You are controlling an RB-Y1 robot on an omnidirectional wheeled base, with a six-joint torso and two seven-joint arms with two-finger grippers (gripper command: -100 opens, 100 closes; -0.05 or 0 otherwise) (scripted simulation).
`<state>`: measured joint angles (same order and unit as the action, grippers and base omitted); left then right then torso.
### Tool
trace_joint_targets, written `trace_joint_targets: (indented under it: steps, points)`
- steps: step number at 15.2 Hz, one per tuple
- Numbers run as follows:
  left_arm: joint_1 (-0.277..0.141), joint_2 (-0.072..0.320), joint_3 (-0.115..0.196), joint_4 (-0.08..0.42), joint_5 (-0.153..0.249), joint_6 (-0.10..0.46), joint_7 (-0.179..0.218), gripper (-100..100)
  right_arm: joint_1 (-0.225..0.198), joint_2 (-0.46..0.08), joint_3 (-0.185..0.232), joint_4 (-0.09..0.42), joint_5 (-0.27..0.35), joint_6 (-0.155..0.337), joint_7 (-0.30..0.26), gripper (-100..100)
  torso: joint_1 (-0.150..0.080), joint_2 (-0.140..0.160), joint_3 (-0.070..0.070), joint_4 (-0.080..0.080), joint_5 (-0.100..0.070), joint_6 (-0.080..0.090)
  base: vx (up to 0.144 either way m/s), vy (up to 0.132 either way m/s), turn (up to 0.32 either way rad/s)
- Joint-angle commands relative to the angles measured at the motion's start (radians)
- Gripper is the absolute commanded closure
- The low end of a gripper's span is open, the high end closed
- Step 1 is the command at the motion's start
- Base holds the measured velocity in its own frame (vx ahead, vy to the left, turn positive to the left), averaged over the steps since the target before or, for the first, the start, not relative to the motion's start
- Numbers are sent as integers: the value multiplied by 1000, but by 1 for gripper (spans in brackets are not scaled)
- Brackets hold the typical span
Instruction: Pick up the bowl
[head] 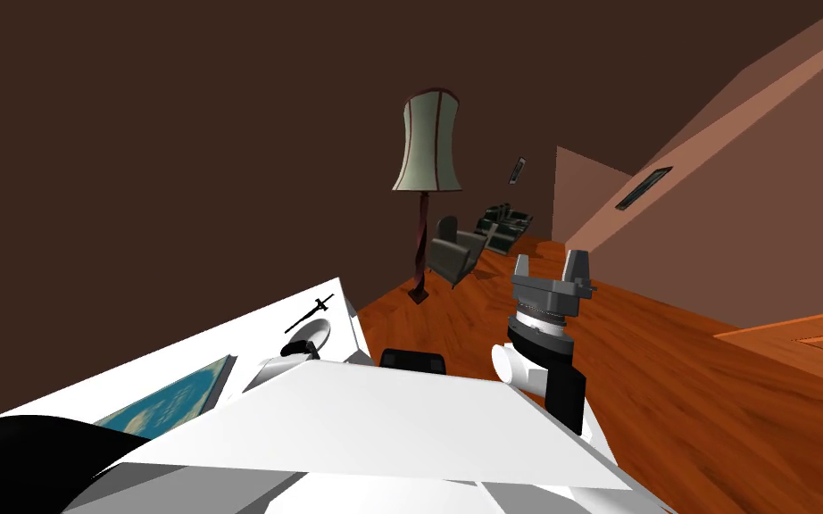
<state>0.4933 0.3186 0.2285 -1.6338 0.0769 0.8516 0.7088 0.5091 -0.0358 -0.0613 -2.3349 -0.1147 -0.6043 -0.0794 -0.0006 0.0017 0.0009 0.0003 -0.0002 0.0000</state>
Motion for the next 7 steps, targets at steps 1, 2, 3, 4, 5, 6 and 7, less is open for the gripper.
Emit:
trace_joint_targets:
  steps: [1, 2, 3, 4, 5, 6, 7]
  points:
    - [0, 0, 0, 0, 0, 0, 0, 100, 0, 0, 0, 0, 0, 0, 0, 0, 0, 0, 0, 0, 0, 0, 0, 0, 0]
    - [15, 7, -2, -37, 5, 25, 10, 100, 0, 0, 0, 0, 0, 0, 0, 0, 0, 0, 0, 0, 0, 0, -9, -12, -36]
    - [19, 9, -3, -47, 6, 32, 13, 100, 0, 0, 0, 0, 0, 0, 0, 0, -1, 0, 0, 0, -1, 0, -21, -20, -45]
    - [24, 11, -4, -58, 7, 40, 16, 100, 0, 0, 0, 0, 0, 0, 0, 0, -2, 1, 1, 0, -1, 0, -25, -20, -33]
    - [28, 13, -4, -69, 9, 47, 19, 100, 0, 0, 0, 0, 0, 0, 0, 0, -2, 2, 1, 0, -1, 0, -27, -15, -22]
    - [37, 17, -6, -90, 11, 62, 26, 100, 0, 0, 0, 0, 0, 0, 0, 0, -3, 2, 1, 1, -1, 0, -27, -17, -25]
    - [29, 12, -5, -72, 7, 47, 20, 100, 0, 0, 0, 0, 0, 0, 0, 0, -3, 3, 2, 1, -2, 0, -16, -11, -9]
